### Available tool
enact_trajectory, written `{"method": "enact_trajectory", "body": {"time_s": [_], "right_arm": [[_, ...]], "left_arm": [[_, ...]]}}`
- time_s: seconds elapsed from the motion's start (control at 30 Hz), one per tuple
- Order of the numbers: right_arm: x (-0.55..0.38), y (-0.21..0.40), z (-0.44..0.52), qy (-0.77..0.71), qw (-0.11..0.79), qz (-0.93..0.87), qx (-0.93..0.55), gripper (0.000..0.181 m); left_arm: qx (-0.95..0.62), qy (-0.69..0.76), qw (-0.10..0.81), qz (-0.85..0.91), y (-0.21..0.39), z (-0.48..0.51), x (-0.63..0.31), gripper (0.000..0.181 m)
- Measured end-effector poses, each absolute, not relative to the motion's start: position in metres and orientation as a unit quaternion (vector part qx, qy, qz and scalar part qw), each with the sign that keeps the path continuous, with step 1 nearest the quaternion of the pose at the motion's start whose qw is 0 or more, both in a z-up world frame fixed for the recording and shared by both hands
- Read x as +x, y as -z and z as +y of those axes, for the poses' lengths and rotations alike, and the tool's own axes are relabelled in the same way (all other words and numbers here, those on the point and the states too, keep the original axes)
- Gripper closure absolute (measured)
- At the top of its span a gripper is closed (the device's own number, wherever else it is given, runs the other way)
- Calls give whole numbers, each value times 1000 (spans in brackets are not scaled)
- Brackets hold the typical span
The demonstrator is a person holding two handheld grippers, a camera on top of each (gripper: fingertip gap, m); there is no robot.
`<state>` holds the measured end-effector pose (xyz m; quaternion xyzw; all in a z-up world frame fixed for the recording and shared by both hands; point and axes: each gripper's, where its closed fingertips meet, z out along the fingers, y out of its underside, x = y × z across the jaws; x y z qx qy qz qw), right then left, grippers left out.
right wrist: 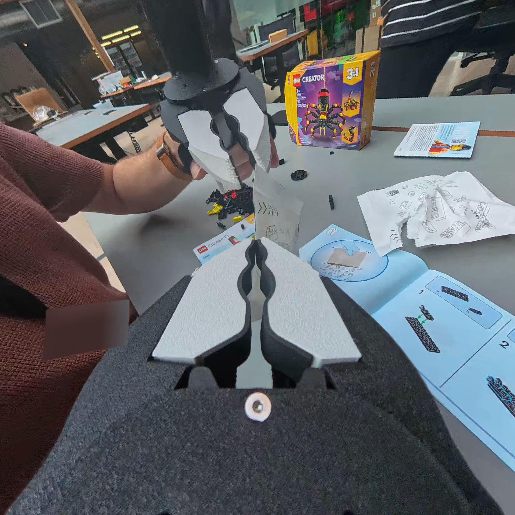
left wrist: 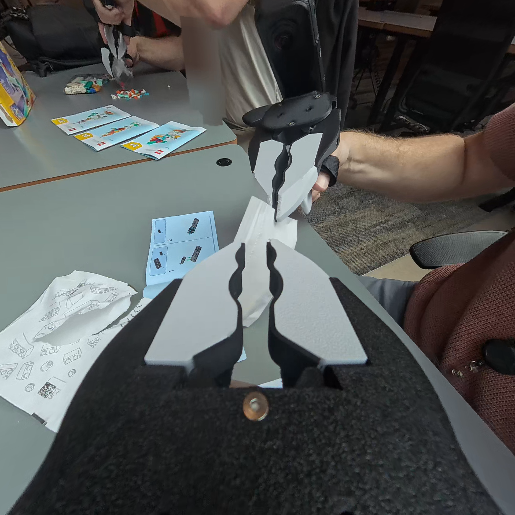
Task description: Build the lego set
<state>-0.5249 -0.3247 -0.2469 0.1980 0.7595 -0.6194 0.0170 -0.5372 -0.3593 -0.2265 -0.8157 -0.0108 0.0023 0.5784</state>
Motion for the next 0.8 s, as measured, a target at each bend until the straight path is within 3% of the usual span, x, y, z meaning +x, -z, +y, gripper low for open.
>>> {"method": "enact_trajectory", "body": {"time_s": [0.5,0.63,0.8], "right_arm": [[-533,311,-278,592,18,756,278,181],[-526,308,-269,585,-19,770,256,181],[-524,308,-266,574,-25,782,242,181]], "left_arm": [[-909,38,415,22,282,-316,-539,170],[-883,-21,468,17,249,-309,-554,171],[-921,-18,381,86,258,-305,-553,164]]}}
